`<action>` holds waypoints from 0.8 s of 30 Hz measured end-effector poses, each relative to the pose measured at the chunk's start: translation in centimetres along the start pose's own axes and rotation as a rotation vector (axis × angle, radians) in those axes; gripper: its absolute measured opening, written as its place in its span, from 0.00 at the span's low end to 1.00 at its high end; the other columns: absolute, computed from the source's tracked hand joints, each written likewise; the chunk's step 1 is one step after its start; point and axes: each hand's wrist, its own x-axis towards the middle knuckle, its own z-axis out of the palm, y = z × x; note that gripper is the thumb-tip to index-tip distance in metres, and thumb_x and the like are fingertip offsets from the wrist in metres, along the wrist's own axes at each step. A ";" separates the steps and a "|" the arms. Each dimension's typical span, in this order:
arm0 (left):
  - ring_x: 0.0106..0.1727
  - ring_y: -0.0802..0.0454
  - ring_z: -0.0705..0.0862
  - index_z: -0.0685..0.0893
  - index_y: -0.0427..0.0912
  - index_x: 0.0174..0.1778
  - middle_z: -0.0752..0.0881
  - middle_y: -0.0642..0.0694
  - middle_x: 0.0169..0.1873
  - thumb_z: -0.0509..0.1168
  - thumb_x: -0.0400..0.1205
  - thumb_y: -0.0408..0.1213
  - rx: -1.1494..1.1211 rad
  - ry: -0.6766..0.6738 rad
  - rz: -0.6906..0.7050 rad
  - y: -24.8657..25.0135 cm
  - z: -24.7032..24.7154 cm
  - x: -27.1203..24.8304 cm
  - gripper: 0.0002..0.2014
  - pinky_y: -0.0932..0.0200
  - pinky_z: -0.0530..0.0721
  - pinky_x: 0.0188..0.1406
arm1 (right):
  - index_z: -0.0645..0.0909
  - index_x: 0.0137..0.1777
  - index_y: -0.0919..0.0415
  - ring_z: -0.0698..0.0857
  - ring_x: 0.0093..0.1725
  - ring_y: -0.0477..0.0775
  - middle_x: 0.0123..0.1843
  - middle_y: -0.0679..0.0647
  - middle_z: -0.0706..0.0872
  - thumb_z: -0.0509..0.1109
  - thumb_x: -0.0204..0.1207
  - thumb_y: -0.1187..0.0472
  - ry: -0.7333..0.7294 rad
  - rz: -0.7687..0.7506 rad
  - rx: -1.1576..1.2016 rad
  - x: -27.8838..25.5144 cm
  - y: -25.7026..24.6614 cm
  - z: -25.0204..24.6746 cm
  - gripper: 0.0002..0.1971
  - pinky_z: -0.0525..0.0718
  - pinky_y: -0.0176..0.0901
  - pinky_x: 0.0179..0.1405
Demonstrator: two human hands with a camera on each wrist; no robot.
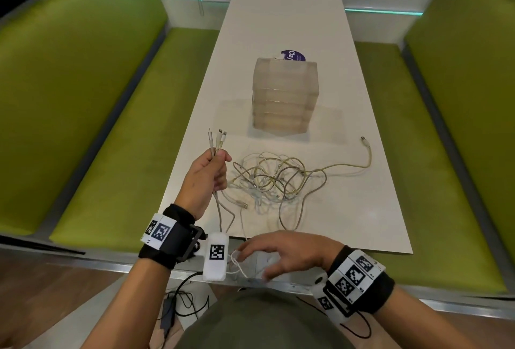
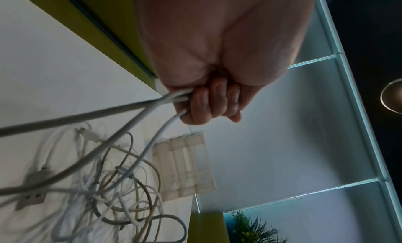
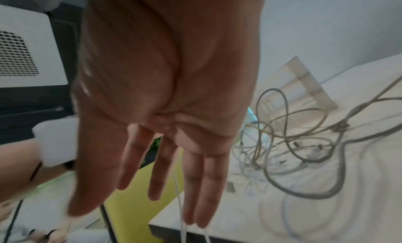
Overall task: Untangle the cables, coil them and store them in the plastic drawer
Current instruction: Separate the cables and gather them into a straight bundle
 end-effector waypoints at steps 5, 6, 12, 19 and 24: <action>0.25 0.55 0.57 0.77 0.41 0.39 0.62 0.53 0.22 0.53 0.88 0.36 0.016 -0.017 -0.006 -0.2 0.2 0.1 0.13 0.64 0.59 0.22 | 0.84 0.52 0.52 0.84 0.50 0.46 0.51 0.44 0.85 0.69 0.78 0.61 0.539 0.204 -0.043 -1.1 2.0 -2.3 0.06 0.84 0.45 0.54; 0.24 0.55 0.57 0.77 0.40 0.39 0.62 0.53 0.22 0.53 0.88 0.36 0.016 -0.017 -0.008 -0.3 0.3 0.0 0.13 0.64 0.59 0.22 | 0.84 0.51 0.51 0.83 0.48 0.47 0.51 0.44 0.85 0.70 0.77 0.60 0.584 0.267 -0.084 -1.2 2.7 -2.6 0.05 0.83 0.46 0.53; 0.23 0.56 0.58 0.77 0.40 0.39 0.63 0.54 0.21 0.53 0.89 0.36 0.011 -0.030 -0.027 -0.5 0.6 0.0 0.13 0.64 0.58 0.23 | 0.84 0.51 0.53 0.83 0.46 0.48 0.46 0.44 0.84 0.72 0.76 0.55 0.516 0.482 -0.062 -1.8 6.0 -3.4 0.06 0.78 0.38 0.45; 0.21 0.57 0.59 0.77 0.39 0.39 0.63 0.54 0.20 0.54 0.88 0.35 0.012 -0.040 -0.039 -0.8 1.1 -0.1 0.13 0.66 0.61 0.21 | 0.80 0.56 0.64 0.83 0.48 0.58 0.52 0.62 0.87 0.66 0.80 0.62 1.235 0.621 0.071 -4.4 10.7 -9.6 0.08 0.77 0.42 0.45; 0.22 0.57 0.58 0.77 0.38 0.40 0.63 0.54 0.20 0.54 0.88 0.36 0.021 -0.062 -0.038 -0.9 1.7 -0.1 0.13 0.66 0.61 0.21 | 0.67 0.69 0.73 0.81 0.62 0.71 0.64 0.72 0.80 0.65 0.80 0.46 1.457 0.975 0.445 -5.6 13.9 -12.9 0.30 0.78 0.57 0.58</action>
